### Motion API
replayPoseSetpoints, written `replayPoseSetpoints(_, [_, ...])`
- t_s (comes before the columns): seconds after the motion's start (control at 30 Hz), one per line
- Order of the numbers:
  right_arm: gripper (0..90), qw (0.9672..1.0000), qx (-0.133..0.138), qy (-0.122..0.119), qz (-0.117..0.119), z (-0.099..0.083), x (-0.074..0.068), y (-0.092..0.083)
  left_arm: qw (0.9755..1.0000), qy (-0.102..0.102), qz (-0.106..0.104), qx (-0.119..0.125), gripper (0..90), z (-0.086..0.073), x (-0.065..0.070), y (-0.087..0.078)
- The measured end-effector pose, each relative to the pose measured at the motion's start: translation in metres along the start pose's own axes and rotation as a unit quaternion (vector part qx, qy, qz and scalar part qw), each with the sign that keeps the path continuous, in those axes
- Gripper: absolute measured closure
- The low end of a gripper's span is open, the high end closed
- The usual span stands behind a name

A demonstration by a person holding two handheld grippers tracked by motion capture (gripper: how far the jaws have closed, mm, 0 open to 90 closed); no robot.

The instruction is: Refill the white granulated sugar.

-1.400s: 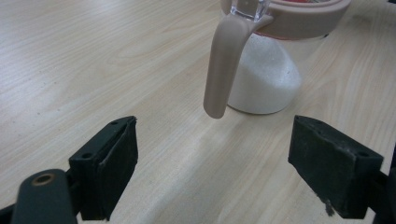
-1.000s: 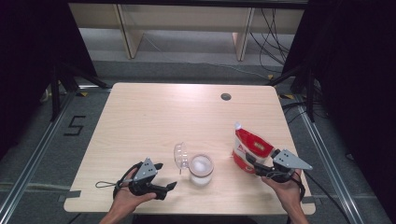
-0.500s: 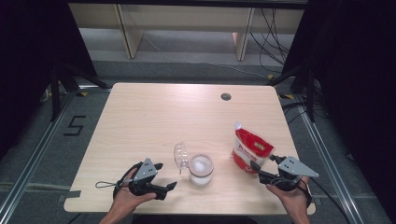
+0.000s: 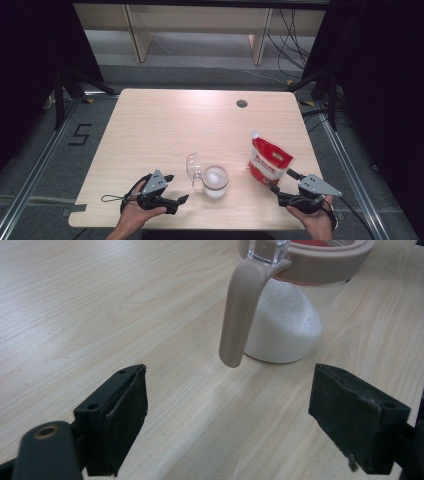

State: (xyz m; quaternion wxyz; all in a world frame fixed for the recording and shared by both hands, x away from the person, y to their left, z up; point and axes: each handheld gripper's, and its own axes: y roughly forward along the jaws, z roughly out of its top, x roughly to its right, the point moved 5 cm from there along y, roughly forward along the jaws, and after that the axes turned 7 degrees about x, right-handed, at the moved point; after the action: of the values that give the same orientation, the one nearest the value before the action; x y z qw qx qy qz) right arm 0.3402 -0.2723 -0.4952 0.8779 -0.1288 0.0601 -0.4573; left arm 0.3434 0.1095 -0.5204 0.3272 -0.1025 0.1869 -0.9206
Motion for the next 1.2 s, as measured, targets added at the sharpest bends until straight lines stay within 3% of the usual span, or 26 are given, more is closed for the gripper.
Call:
replayPoseSetpoints(0.13, [22.8, 0.9999, -0.011, 0.000, 0.000, -0.002, -0.005, -0.003, 1.0000, -0.005, 0.000, 0.002, 15.4, 0.000, 0.000, 0.000])
replayPoseSetpoints(0.17, [23.1, 0.9998, -0.015, 0.009, -0.005, -0.003, -0.008, -0.005, 1.0000, -0.004, 0.000, 0.001, 15.4, 0.000, -0.001, 0.000])
replayPoseSetpoints(0.2, [23.1, 0.9999, -0.014, -0.004, -0.004, -0.002, -0.006, -0.006, 1.0000, -0.004, 0.002, 0.005, 15.4, 0.000, -0.001, 0.001])
replayPoseSetpoints(0.33, [23.4, 0.9999, -0.015, -0.003, -0.005, -0.003, -0.009, -0.008, 1.0000, -0.004, 0.000, 0.004, 15.4, 0.000, -0.001, 0.000])
replayPoseSetpoints(0.4, [23.4, 0.9998, -0.007, -0.019, -0.007, -0.002, -0.007, -0.008, 1.0000, -0.006, -0.001, 0.001, 15.4, 0.000, -0.001, -0.001])
replayPoseSetpoints(0.43, [23.4, 0.9998, -0.007, -0.019, -0.007, -0.002, -0.007, -0.008, 1.0000, -0.006, -0.001, 0.001, 15.4, 0.000, -0.001, -0.001])
replayPoseSetpoints(0.47, [23.4, 0.9997, -0.024, 0.011, -0.006, -0.005, -0.012, -0.010, 1.0000, -0.006, -0.001, 0.000, 15.4, -0.001, -0.001, 0.000])
replayPoseSetpoints(0.67, [23.7, 0.9996, -0.028, -0.003, -0.004, -0.007, -0.010, -0.011, 1.0000, -0.009, 0.000, 0.005, 15.4, 0.000, -0.001, 0.001])
replayPoseSetpoints(0.77, [23.6, 0.9995, -0.031, 0.004, -0.004, -0.008, -0.012, -0.013, 1.0000, -0.006, 0.001, 0.002, 15.4, 0.001, -0.002, 0.000])
replayPoseSetpoints(0.87, [23.2, 0.9993, -0.035, -0.010, 0.003, -0.009, -0.012, -0.013, 0.9998, -0.015, 0.000, 0.009, 15.4, 0.001, -0.001, 0.002])
replayPoseSetpoints(0.97, [23.2, 0.9993, -0.038, 0.002, -0.007, -0.010, -0.013, -0.015, 0.9999, -0.012, -0.002, 0.003, 15.4, 0.001, -0.002, 0.002])
replayPoseSetpoints(1.0, [23.3, 0.9993, -0.036, -0.007, -0.004, -0.010, -0.012, -0.015, 0.9999, -0.012, -0.002, 0.003, 15.4, 0.002, -0.002, 0.003])
replayPoseSetpoints(1.2, [23.1, 0.9992, -0.038, -0.007, -0.002, -0.011, -0.014, -0.015, 1.0000, -0.008, -0.001, 0.000, 15.4, 0.002, -0.002, 0.002])
